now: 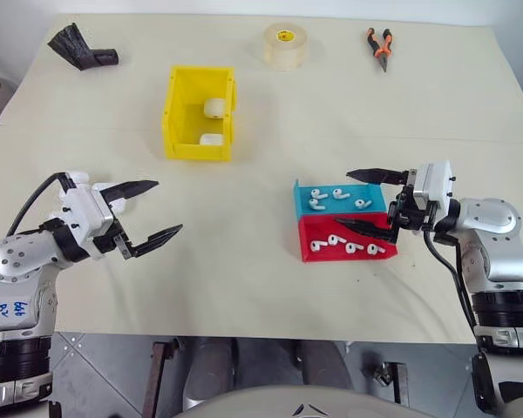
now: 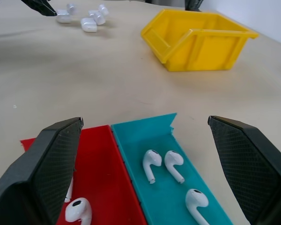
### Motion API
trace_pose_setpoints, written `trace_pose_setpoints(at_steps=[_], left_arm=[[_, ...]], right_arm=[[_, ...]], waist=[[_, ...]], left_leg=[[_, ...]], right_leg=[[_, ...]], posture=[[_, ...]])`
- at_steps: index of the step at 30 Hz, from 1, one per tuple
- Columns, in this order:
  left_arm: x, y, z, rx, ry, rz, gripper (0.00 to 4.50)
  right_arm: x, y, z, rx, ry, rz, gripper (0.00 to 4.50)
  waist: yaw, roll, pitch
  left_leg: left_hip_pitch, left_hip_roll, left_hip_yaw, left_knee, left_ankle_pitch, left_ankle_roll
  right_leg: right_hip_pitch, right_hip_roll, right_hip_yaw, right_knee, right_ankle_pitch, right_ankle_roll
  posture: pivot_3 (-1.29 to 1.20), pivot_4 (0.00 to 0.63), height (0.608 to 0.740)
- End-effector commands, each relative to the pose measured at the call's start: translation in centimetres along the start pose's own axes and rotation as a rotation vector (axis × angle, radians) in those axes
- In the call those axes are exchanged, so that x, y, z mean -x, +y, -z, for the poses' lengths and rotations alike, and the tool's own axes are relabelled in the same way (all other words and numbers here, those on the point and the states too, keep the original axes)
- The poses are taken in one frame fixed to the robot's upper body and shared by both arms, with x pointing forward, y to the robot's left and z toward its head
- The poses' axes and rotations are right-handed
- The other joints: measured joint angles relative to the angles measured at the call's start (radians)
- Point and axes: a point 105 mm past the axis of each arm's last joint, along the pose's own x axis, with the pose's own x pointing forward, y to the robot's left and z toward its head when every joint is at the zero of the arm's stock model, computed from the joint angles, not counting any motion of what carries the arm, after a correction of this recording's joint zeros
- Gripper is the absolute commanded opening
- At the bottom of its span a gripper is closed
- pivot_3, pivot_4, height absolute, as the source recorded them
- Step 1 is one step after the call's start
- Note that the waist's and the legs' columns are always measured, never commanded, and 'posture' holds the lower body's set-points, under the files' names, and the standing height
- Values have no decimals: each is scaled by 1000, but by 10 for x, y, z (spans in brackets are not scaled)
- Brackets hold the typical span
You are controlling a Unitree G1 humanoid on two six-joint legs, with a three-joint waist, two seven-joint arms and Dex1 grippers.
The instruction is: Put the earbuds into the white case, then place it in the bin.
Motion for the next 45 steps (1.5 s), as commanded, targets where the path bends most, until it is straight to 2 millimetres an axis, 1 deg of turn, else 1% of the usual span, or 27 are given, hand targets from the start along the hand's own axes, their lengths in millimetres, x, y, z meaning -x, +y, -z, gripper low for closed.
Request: trace_pose_setpoints(at_steps=[1,3,6,8,10,12,14,16,18,19,21,23,25,27,29,31,33,35,37,42,45], left_arm=[[-1,6,-11,-49,-18,-56,4473],[0,8,-11,-41,-13,-98,4473],[8,16,-15,-5,-10,-226,4473],[24,25,-16,97,16,-384,4473],[38,27,-16,130,51,-514,4473],[48,18,-16,138,78,-579,4473],[60,9,-9,183,121,-664,4473],[80,4,2,215,190,-811,4473],[94,-1,10,257,245,-925,4473],[97,-4,14,283,269,-958,4473],[95,-8,15,325,283,-978,4473],[93,-8,15,364,298,-990,4473],[99,-4,17,430,328,-1034,4473],[109,1,23,483,411,-1076,4473],[115,5,27,537,526,-1054,4473],[115,11,25,570,622,-981,4473],[117,18,22,600,700,-957,4473],[114,29,20,659,716,-952,4473],[109,37,22,702,730,-944,4473],[104,43,34,740,808,-901,4473],[106,43,45,742,904,-888,4473]], right_arm=[[-2,2,-8,49,-22,-23,4500],[-4,3,-11,59,-43,-29,4500],[-13,7,-17,50,-82,-61,4500],[-23,12,-24,63,-124,-93,4500],[-32,18,-33,100,-178,-121,4500],[-40,20,-43,117,-227,-120,4500],[-49,22,-51,136,-265,-122,4500],[-55,25,-58,143,-319,-126,4500],[-58,27,-60,135,-339,-133,4500],[-59,27,-59,129,-344,-138,4500],[-59,28,-58,115,-347,-151,4500],[-59,28,-57,110,-345,-157,4500],[-58,25,-55,101,-330,-157,4500],[-56,23,-54,96,-320,-153,4500],[-55,22,-53,90,-314,-151,4500],[-55,23,-53,85,-314,-153,4500],[-55,25,-55,82,-321,-156,4500],[-56,26,-56,79,-327,-156,4500],[-57,29,-55,75,-329,-156,4500],[-57,33,-56,71,-333,-149,4500],[-56,34,-56,70,-333,-139,4500]], waist=[[1,0,0],[1,0,0],[-1,0,0],[-9,0,0],[-12,0,0],[-10,0,0],[-3,0,0],[2,0,0],[7,0,0],[9,-1,0],[16,-1,0],[22,-1,0],[23,-1,0],[22,-1,0],[20,-1,0],[19,-1,0],[16,-1,0],[15,-1,0],[12,-1,0],[-6,-1,0],[-7,-1,0]], left_leg=[[0,0,0,0,0,0],[0,0,-1,0,0,0],[0,0,-2,0,0,0],[0,1,-3,0,0,0],[1,3,-3,-1,0,0],[1,4,-3,-1,0,0],[1,3,-3,-1,0,-1],[1,3,-4,-1,0,-1],[1,2,-5,-1,0,-1],[1,1,-5,0,0,-1],[1,0,-5,0,-1,0],[1,0,-5,0,-1,0],[1,0,-5,-1,-1,0],[1,0,-5,0,-1,0],[1,0,-5,-1,0,0],[1,0,-5,-1,0,0],[1,0,-5,-1,0,-1],[2,-1,-5,-1,0,0],[2,-2,-5,-1,0,0],[2,-1,-5,-3,0,-1],[2,-1,-4,-3,0,-2]], right_leg=[[0,0,0,0,0,0],[0,0,0,0,0,0],[0,0,0,0,0,0],[-1,0,1,0,0,0],[-1,1,1,0,0,0],[-1,1,1,1,0,0],[-1,0,2,1,0,0],[-1,0,2,0,0,0],[0,0,1,-1,0,0],[0,-1,1,-1,0,0],[0,-1,1,-1,0,0],[0,-1,1,-1,0,0],[0,-1,1,-1,0,0],[0,-1,1,-1,0,0],[0,0,1,0,0,0],[-1,0,1,1,0,-1],[0,0,1,1,0,-1],[0,0,2,2,0,-1],[0,0,1,2,0,-1],[-2,-1,1,2,0,-1],[-2,0,1,2,0,-1]], posture=[[0,150,740],[0,150,740],[0,150,740],[0,150,740],[0,150,740],[0,150,740],[0,150,740],[0,150,740],[0,150,740],[0,150,740],[0,150,740],[0,150,740],[0,150,740],[0,150,740],[0,150,740],[0,150,740],[0,150,740],[0,150,740],[0,150,740],[0,150,740],[0,150,740]])
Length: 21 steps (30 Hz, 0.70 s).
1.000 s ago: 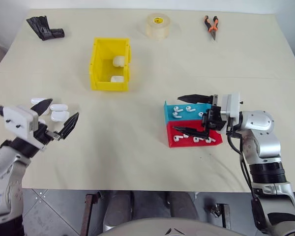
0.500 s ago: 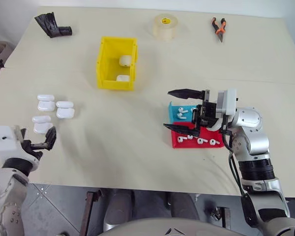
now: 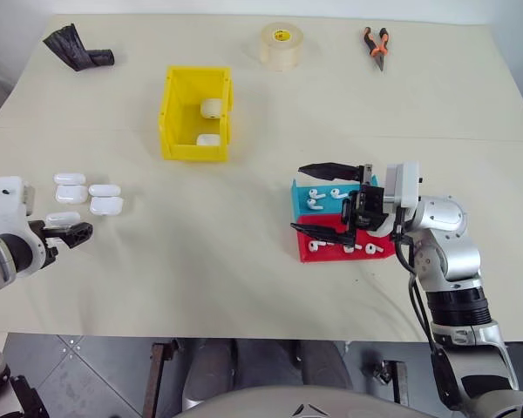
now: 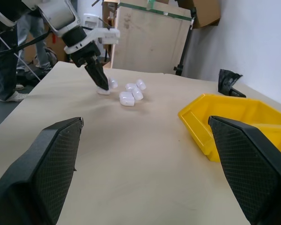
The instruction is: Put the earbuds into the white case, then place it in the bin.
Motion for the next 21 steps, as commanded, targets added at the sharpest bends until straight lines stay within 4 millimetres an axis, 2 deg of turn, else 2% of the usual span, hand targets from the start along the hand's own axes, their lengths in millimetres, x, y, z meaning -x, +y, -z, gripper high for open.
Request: trace_pose_setpoints(at_steps=[1,7,15,18,21], left_arm=[[-3,11,2,-28,58,-63,4473],[-14,11,-4,17,58,-69,4473],[-22,10,5,25,97,-52,4473],[-21,12,9,26,108,-53,3828],[-21,13,11,32,107,-52,2880]], right_arm=[[-2,3,-13,38,-38,2,4500],[-1,5,-15,42,-36,27,4500],[0,6,-15,45,-34,50,4500],[-1,6,-15,43,-33,48,4500],[-2,6,-13,42,-32,45,4500]], waist=[[0,0,0],[6,0,0],[7,0,0],[7,0,0],[5,0,0]], left_leg=[[0,0,0,0,0,0],[0,0,0,0,0,-1],[0,-1,0,1,1,-1],[1,-1,0,0,1,-1],[1,0,0,0,1,-1]], right_leg=[[0,0,0,0,0,0],[0,0,0,1,0,0],[0,0,0,2,0,0],[0,0,0,3,0,0],[0,0,1,3,0,0]], posture=[[0,150,740],[0,150,740],[0,150,740],[0,150,740],[0,150,740]])
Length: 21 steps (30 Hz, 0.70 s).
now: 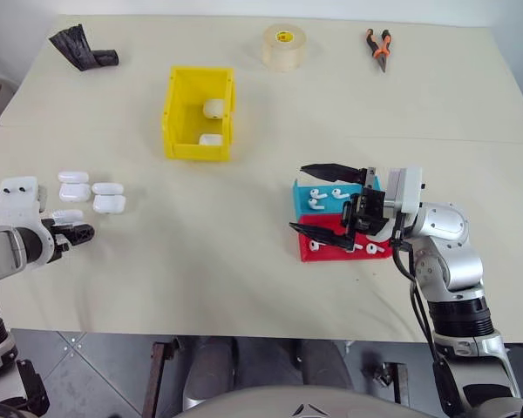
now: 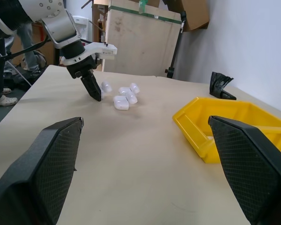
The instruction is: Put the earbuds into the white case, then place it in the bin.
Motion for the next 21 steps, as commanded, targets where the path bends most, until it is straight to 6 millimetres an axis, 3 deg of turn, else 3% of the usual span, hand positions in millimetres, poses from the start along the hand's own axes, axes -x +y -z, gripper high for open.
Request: trace_pose_setpoints(at_steps=[1,4,7,11,14,17,19,21], left_arm=[[-2,8,9,13,29,-35,2777],[0,6,7,21,-9,-19,2777],[9,0,-11,25,-194,46,2777],[43,-27,-33,-100,-548,272,2777],[72,-55,-29,-163,-732,516,2777],[81,-75,-19,-267,-792,647,2777],[93,-110,-12,-338,-879,870,2777],[87,-140,-10,-386,-935,986,2777]], right_arm=[[-1,2,-9,31,-26,-11,4500],[-2,1,-7,29,-24,-10,4500],[0,0,-5,26,-14,-5,4500],[4,-3,-4,23,2,7,4500],[9,-5,-5,24,23,6,4500],[14,-8,-5,23,46,1,4500],[21,-11,-5,25,75,6,4500],[29,-13,-4,20,111,16,4500]], waist=[[-1,0,0],[-1,0,0],[0,0,0],[0,0,0],[1,0,0],[1,0,0],[3,0,0],[10,0,0]], left_leg=[[1,0,0,0,0,0],[1,1,1,-1,0,0],[1,1,1,-1,0,0],[-1,1,0,0,0,0],[-2,1,0,0,0,0],[-2,1,0,0,0,0],[-1,1,1,0,0,0],[-1,0,1,1,0,1]], right_leg=[[0,0,0,0,0,0],[0,0,0,0,0,0],[0,0,1,0,0,0],[0,0,0,-1,0,0],[-1,-1,-1,-3,0,0],[0,-1,-1,-4,0,0],[1,-1,-1,-6,0,0],[2,-1,-1,-6,0,0]], posture=[[0,150,740],[0,150,740],[0,150,740],[0,150,740],[0,150,740],[0,150,740],[0,150,740],[0,150,740]])
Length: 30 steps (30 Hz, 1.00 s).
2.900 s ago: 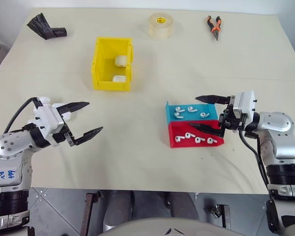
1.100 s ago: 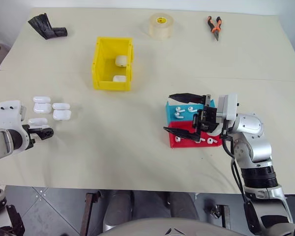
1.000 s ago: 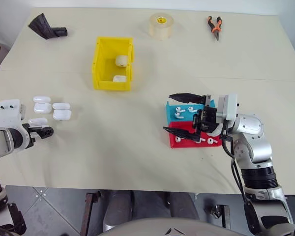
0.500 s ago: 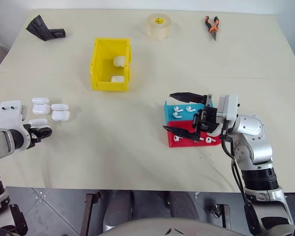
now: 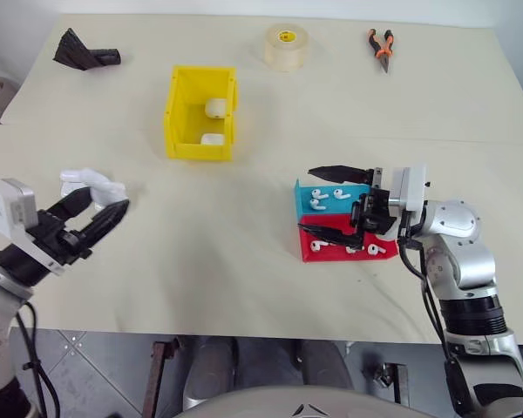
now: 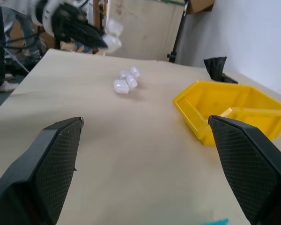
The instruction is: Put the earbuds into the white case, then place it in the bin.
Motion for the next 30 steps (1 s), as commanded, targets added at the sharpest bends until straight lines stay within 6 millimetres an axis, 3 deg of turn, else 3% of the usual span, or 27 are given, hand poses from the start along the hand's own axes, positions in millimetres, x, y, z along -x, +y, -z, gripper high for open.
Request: trace_pose_setpoints(at_steps=[1,7,10,16,19,27,30], left_arm=[[-38,-42,0,-111,-141,259,2777],[-88,-72,17,-209,-283,449,2777],[-109,-83,16,-218,-381,502,2777],[-133,-110,11,-195,-553,652,2777],[-132,-131,22,-257,-540,847,2777],[-137,-139,18,-182,-594,895,2777],[-135,-138,18,-178,-593,893,2777]], right_arm=[[15,-6,-7,21,29,21,4500],[49,-13,-5,57,137,119,4500],[68,-12,-5,76,192,185,4500],[115,2,-8,37,334,337,4500],[133,18,-7,-12,409,359,4500],[138,31,2,-78,591,321,4500],[126,27,2,-119,650,290,4500]], waist=[[10,0,0],[21,0,0],[22,0,0],[26,0,0],[34,0,0],[25,0,0],[24,0,0]], left_leg=[[0,0,0,1,0,0],[-2,-1,5,2,-1,2],[-3,-1,6,4,-1,3],[-3,-2,7,5,-2,4],[-3,-2,7,6,-1,5],[-1,-2,9,6,-1,6],[-1,-2,9,7,-1,7]], right_leg=[[1,0,-1,0,0,0],[2,1,-2,1,1,0],[2,1,-3,1,1,1],[2,1,-3,1,2,2],[3,1,-3,1,2,3],[4,1,0,0,3,4],[4,1,0,1,3,4]], posture=[[0,150,740],[0,150,740],[0,150,740],[0,150,740],[0,150,740],[0,150,740],[0,150,740]])
